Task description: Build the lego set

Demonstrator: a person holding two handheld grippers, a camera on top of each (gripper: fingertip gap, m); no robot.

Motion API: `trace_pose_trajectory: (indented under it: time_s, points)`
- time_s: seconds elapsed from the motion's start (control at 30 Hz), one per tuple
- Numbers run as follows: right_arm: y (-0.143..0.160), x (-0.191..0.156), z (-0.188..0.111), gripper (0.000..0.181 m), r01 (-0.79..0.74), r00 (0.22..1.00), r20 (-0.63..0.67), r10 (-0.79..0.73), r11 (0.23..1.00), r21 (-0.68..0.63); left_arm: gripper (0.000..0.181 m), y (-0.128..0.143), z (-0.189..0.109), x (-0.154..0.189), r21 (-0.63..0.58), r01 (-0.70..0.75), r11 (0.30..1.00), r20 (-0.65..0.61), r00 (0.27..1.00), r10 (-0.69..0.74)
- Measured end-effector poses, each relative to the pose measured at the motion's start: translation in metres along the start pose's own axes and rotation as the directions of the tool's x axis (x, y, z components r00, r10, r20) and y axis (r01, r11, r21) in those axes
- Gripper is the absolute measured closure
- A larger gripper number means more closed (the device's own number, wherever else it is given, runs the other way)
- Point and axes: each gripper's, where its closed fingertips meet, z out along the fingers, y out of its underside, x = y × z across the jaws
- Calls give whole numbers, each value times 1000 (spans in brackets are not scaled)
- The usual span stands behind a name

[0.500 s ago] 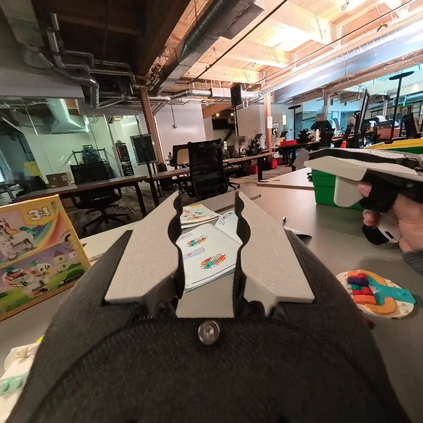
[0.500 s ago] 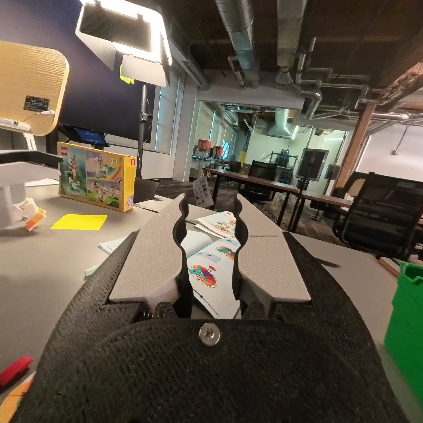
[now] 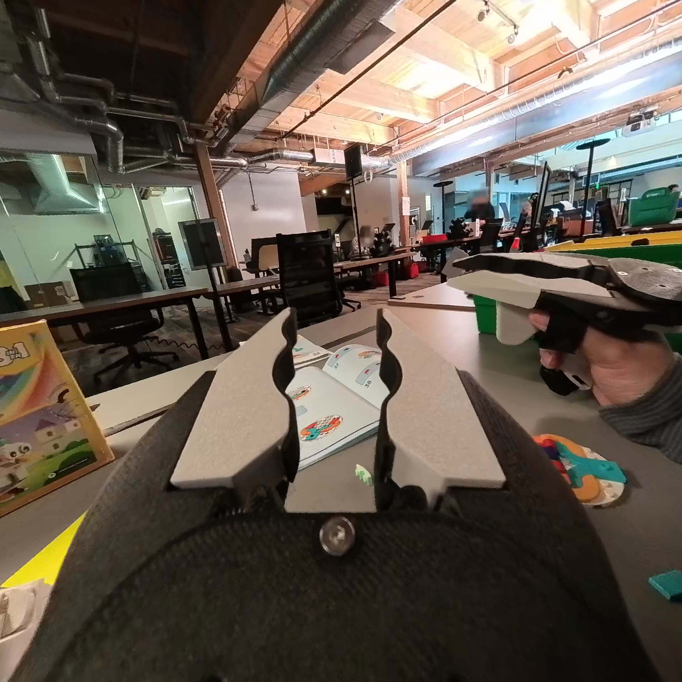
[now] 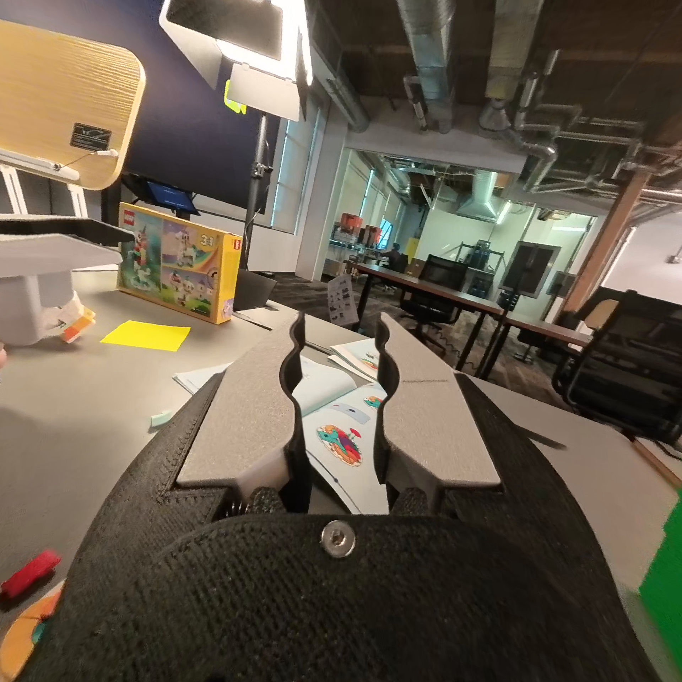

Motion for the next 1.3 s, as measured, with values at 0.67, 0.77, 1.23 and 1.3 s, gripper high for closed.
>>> trace_pose_trajectory:
  time_s: [0.67,0.77,1.23,1.3]
  points:
    - [18,-95,-57,122,102,644,738,203,933,-346,139,2,-38,47,-87,-22,996,-234,972,1]
    - [37,-99,-71,108,207,602,768,218,886,-415,139,2,-39,54,-88,-13,996,-269,963,-11]
    - [87,-98,-101,107,316,553,734,394,715,-623,141,6,-35,46,-118,71,990,-246,964,-99]
    - [89,-100,-102,107,327,546,739,394,713,-621,141,6,-35,45,-120,79,990,-244,964,-107]
